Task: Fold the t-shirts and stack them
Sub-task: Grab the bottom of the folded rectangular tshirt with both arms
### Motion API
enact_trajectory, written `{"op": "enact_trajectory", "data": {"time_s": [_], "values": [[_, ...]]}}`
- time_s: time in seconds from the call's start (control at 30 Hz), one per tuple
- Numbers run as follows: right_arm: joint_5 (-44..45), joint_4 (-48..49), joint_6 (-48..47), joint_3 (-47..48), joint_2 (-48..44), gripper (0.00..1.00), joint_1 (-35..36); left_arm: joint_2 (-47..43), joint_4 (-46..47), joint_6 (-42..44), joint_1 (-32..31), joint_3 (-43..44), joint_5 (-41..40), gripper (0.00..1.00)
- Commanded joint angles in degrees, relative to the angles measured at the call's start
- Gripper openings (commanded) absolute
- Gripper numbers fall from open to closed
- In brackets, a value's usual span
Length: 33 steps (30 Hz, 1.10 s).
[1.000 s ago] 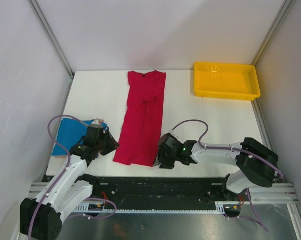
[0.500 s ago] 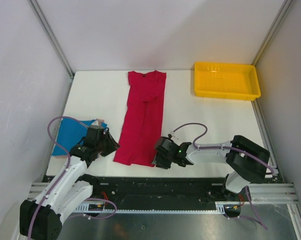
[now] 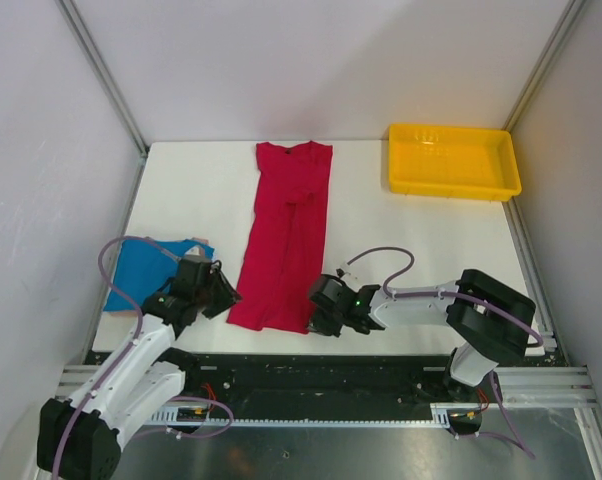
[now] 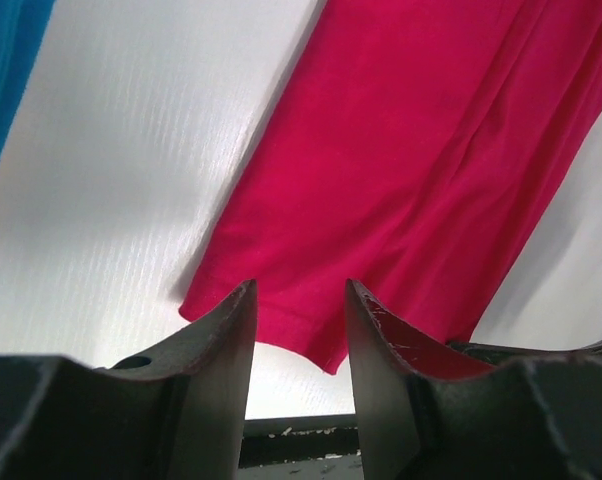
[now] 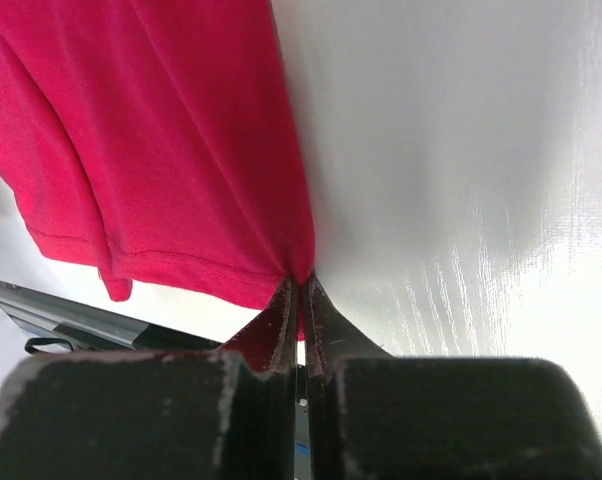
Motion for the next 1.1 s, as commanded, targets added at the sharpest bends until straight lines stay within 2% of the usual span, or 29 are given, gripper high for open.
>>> {"op": "enact_trajectory", "data": {"time_s": [0.0, 0.23, 0.47, 1.07], "values": [[2.8, -8.3, -4.1, -0.5, 1.6, 0.01, -0.1, -0.3, 0.2, -2.4, -2.6, -0.8, -1.5, 0.46], [7.2, -19.1, -11.6, -2.2, -3.3, 0.0, -2.3, 0.7, -0.2, -6.4, -11.2, -3.2, -2.8, 0.48], [3.6, -16.9, -14.1, -7.4, -6.9, 0.0, -4.1, 1.3, -1.6, -12.9, -19.5, -4.0, -5.0, 0.48], [0.5, -13.4, -15.0, -7.9, -5.3, 0.0, -4.2, 5.0, -2.1, -17.3, -22.2, -4.8, -8.1, 0.42]]}}
